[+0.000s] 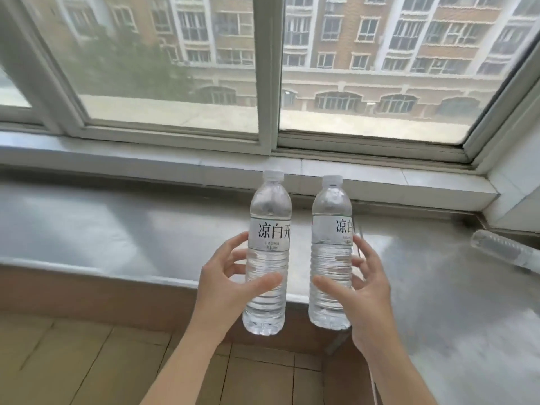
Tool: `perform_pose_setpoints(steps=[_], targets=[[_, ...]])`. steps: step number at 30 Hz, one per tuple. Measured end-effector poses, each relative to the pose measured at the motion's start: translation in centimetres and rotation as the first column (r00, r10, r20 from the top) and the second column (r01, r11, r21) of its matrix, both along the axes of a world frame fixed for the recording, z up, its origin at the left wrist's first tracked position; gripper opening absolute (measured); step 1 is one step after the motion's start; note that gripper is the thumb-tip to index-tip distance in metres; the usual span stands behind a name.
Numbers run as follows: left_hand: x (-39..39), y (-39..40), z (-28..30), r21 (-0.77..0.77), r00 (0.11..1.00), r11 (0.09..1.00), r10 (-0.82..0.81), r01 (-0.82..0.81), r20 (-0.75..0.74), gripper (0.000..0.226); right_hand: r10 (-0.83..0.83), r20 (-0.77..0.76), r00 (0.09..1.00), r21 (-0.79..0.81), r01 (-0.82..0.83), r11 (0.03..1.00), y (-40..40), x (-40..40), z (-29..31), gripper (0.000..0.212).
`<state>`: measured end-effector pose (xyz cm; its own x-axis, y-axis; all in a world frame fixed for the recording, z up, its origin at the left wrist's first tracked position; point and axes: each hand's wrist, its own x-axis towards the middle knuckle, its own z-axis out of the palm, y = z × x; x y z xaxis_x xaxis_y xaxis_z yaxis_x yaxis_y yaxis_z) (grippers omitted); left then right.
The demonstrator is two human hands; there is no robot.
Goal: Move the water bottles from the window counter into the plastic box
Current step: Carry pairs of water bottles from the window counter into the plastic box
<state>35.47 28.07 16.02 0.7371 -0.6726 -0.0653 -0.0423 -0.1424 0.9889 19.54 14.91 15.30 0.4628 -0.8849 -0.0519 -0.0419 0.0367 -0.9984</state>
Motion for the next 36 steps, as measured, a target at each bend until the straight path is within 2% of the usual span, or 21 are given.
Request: perform_pose_setpoints(steps=[9,17,21,26,36], targets=[[6.0,20.1,-0.2,-0.071,0.940,0.938,0.336,-0.339,-0.051,0.082,0.362,-0.009,0.932,-0.004,-0.362,0.932,15.2,11.1,1.0,0.089],[8.0,39.4,0.2,-0.062,0.781,0.779,0.625,-0.624,-0.017,0.077,0.640,0.019,0.768,0.004,-0.640,0.768,31.8,19.5,1.1,0.088],[8.2,46.9,0.1,-0.065,0.650,0.648,0.759,-0.759,-0.032,0.075,0.779,0.004,0.627,-0.019,-0.779,0.627,39.1,23.6,1.5,0.085],[8.3,53.9,-0.3,-0.067,0.443,0.441,0.896,-0.895,-0.032,0.073,0.910,-0.016,0.414,-0.044,-0.910,0.413,47.2,28.6,1.7,0.085],[11.9,65.4,-0.7,-0.056,0.025,0.025,1.000,-0.998,-0.004,0.072,1.000,-0.018,-0.004,-0.064,-0.998,-0.005,62.7,39.8,0.9,0.084]])
